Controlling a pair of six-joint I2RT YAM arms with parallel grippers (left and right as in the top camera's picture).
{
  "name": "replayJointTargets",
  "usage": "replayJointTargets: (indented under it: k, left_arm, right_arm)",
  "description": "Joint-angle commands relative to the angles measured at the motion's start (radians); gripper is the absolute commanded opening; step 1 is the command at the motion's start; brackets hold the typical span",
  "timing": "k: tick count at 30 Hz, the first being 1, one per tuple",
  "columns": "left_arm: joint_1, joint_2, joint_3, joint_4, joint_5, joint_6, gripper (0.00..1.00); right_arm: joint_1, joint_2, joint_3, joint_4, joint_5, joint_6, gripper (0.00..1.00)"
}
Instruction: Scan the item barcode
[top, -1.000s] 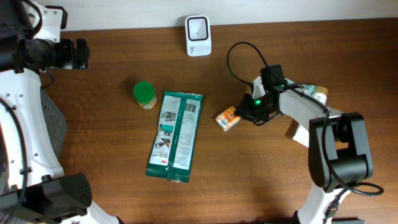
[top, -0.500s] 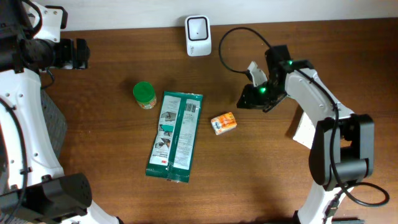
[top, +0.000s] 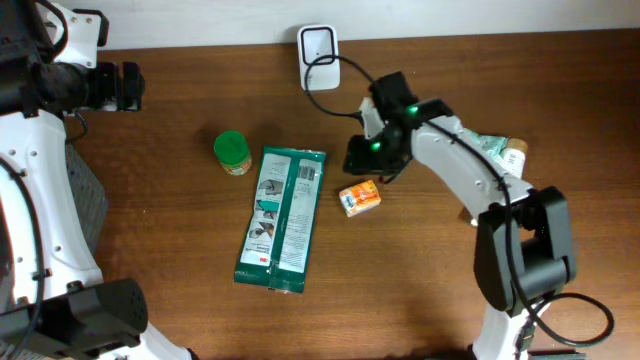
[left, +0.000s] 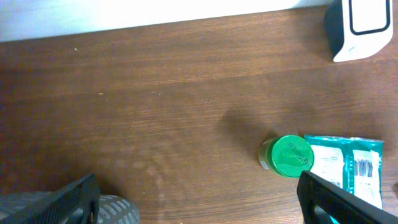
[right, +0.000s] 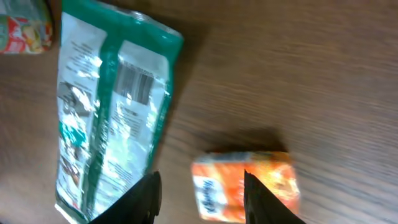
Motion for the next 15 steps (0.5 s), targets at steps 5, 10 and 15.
replayJointTargets:
  k: [5,10,15]
  left_arm:
    - [0.002,-0.01,0.006,0.002,0.003,0.015,0.99]
    - [0.002,-0.01,0.006,0.002,0.003,0.015,0.99]
    - [0.002,-0.01,0.006,0.002,0.003,0.015,0.99]
  right_arm:
    - [0.106,0.11,0.012,0.045,0.047,0.184,0.38]
    - [0.126,0.157,0.012,-0.013,0.046,0.136,0.35]
    - [0.071,0.151,0.02,-0.198,0.061,-0.035,0.34]
